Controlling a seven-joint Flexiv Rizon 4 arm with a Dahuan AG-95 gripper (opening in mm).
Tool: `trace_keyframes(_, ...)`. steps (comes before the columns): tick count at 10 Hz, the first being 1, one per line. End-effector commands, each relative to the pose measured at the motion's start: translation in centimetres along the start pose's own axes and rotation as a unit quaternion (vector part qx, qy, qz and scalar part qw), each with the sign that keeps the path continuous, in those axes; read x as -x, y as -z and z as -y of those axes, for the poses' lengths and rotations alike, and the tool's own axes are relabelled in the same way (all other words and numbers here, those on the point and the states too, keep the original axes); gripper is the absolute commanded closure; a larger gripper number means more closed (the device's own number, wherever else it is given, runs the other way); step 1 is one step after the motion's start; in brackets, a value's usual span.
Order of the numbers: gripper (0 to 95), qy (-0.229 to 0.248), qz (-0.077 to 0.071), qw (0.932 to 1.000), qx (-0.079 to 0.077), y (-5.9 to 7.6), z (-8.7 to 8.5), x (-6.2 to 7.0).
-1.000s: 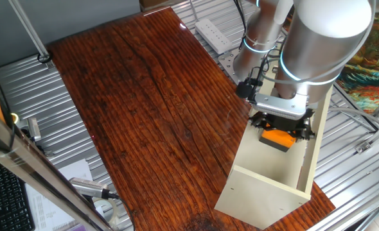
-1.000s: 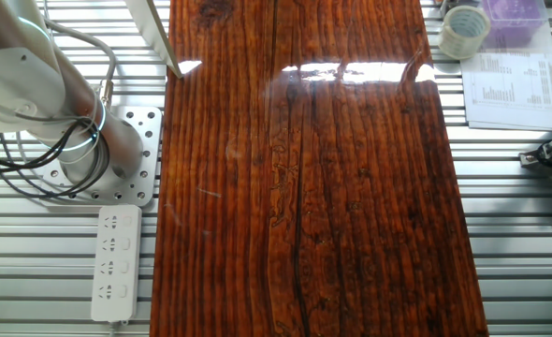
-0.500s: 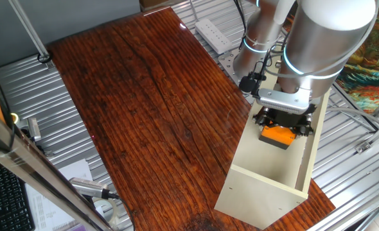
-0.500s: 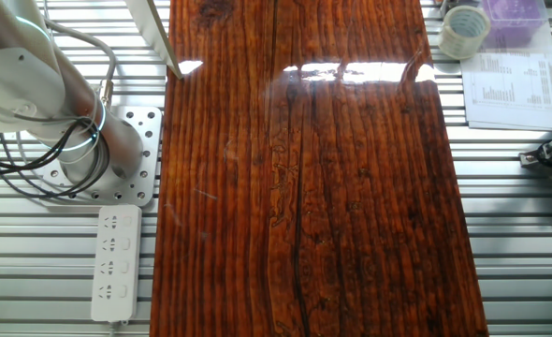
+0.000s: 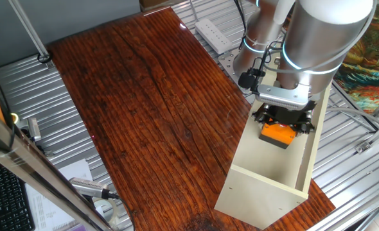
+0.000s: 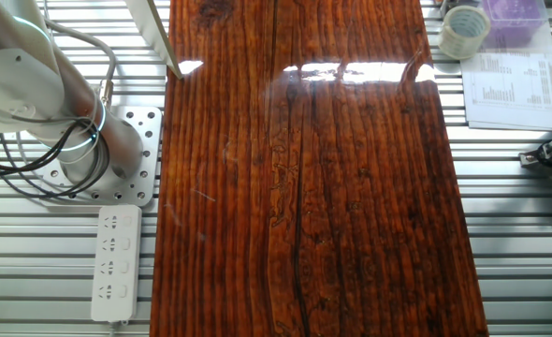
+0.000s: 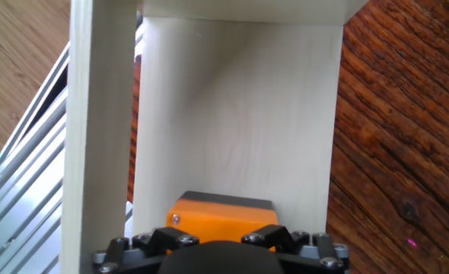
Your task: Take the object down from the shelf
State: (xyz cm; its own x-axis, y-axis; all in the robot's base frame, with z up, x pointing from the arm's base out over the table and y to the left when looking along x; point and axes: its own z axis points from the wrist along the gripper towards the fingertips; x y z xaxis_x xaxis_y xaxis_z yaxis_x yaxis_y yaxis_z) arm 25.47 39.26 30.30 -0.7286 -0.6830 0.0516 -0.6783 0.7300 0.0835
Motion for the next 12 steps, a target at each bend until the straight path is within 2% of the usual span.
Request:
trace_keyframes(1,38.0,-0.004,-0.004,1.0,-0.003,0.04,0.0,0.05)
trace_keyframes(4,38.0,-0.004,-0.004,1.0,-0.003,0.05,-0.02,0.0)
trace_keyframes(5,19.0,-0.003,-0.004,1.0,-0.003,0.08,-0.01,-0.03)
trace_keyframes(8,19.0,0.0,-0.003,1.0,-0.002,0.05,-0.02,-0.17)
trace_keyframes(9,0.0,0.001,-0.004,1.0,-0.002,0.06,-0.01,-0.21)
trace_keyframes(12,0.0,0.0,-0.003,1.0,-0.003,-0.02,-0.07,-0.39)
